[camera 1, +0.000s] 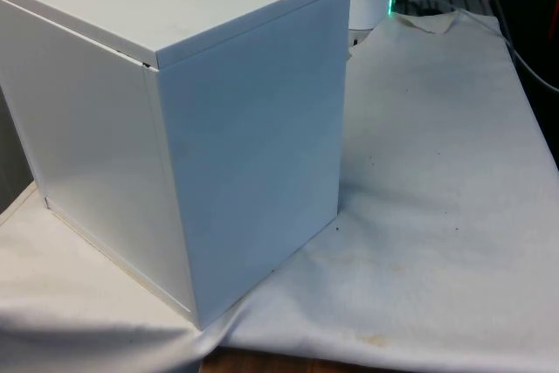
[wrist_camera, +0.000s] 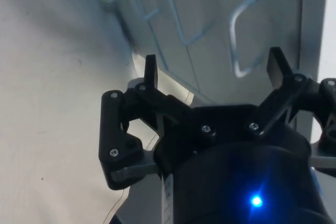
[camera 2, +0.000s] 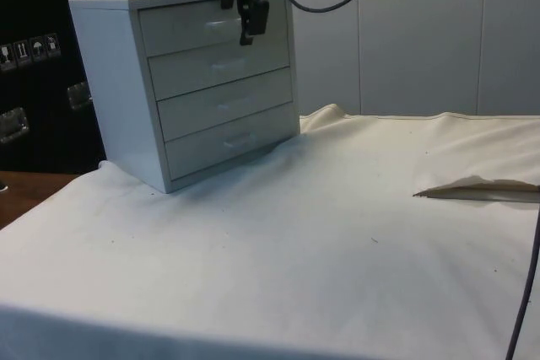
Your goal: Open the drawer, then close it.
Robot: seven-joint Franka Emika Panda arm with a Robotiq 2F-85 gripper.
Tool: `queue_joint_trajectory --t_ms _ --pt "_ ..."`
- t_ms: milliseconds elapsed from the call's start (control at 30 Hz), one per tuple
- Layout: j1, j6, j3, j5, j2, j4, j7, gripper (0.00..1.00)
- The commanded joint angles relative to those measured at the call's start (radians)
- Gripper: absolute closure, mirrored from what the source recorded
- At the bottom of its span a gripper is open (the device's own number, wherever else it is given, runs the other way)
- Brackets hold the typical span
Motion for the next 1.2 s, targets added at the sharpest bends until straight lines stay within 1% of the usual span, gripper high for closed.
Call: queue_joint_trajectory --t_ms 0,67,100,133,300,367,400,433,467,533,567,600,667,700,733,767,800,1033,1067,1100,1167 --pt "0.005 0.020 -0.002 0.015 0.018 0.002 -0.004 0.00" --pt "0.004 0.040 -0.002 0.013 0.038 0.005 0.006 0.00" --pt "0.002 0.025 0.001 0.006 0.032 0.005 0.010 0.00" --pt "0.002 0.047 -0.002 0.011 0.044 0.005 0.010 0.00" --pt "-0.001 0.076 -0.006 -0.003 0.064 0.007 0.030 0.00" --pt "-0.002 0.081 -0.006 -0.006 0.066 0.006 0.033 0.00" --pt "0.001 0.064 -0.004 0.005 0.062 0.005 0.025 0.00" --pt "-0.002 0.083 -0.006 -0.007 0.068 0.006 0.035 0.00" --pt "-0.002 0.085 -0.006 -0.008 0.069 0.005 0.036 0.00" --pt "-0.002 0.090 -0.007 -0.010 0.073 0.005 0.039 0.11" --pt "-0.002 0.092 -0.007 -0.010 0.074 0.005 0.040 0.19" --pt "-0.003 0.093 -0.008 -0.010 0.075 0.005 0.041 0.25" --pt "-0.003 0.095 -0.008 -0.013 0.077 0.005 0.043 0.36" --pt "0.000 0.077 -0.005 0.001 0.072 0.004 0.032 0.40" --pt "-0.003 0.096 -0.008 -0.014 0.078 0.006 0.045 0.40" --pt "-0.003 0.096 -0.008 -0.017 0.078 0.006 0.047 0.45" --pt "-0.002 0.097 -0.009 -0.024 0.078 0.007 0.052 0.55" --pt "-0.002 0.099 -0.010 -0.035 0.079 0.008 0.061 0.86" --pt "-0.001 0.077 -0.009 -0.021 0.072 0.017 0.042 0.90" --pt "-0.002 0.099 -0.010 -0.035 0.079 0.008 0.061 0.98" --pt "-0.002 0.099 -0.010 -0.035 0.079 0.008 0.061 0.98"
